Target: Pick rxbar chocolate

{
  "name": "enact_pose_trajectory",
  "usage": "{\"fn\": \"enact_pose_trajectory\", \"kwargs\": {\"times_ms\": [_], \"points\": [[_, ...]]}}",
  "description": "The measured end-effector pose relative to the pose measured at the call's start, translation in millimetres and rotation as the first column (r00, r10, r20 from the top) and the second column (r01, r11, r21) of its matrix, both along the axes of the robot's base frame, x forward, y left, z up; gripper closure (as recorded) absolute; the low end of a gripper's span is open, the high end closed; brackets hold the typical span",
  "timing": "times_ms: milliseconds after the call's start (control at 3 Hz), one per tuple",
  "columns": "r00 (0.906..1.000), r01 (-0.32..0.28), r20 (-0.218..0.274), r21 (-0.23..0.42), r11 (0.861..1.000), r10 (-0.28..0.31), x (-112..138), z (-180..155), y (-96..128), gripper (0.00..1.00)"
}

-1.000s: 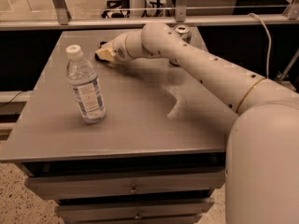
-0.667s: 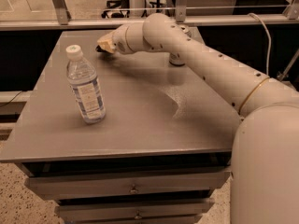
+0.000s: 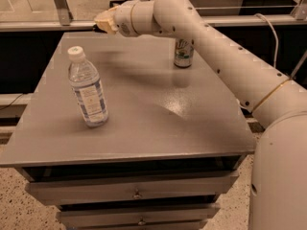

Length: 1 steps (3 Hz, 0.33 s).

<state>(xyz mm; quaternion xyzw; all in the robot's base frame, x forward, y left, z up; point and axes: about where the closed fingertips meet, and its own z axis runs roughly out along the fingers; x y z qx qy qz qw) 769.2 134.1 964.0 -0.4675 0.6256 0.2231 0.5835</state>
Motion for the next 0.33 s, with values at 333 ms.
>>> {"fn": "enact_pose_trajectory", "kwargs": {"times_ms": [333], "points": [[1.0000, -0.005, 0.008, 0.000, 1.000, 0.005, -0.8, 2.1, 1.5, 1.00]]}}
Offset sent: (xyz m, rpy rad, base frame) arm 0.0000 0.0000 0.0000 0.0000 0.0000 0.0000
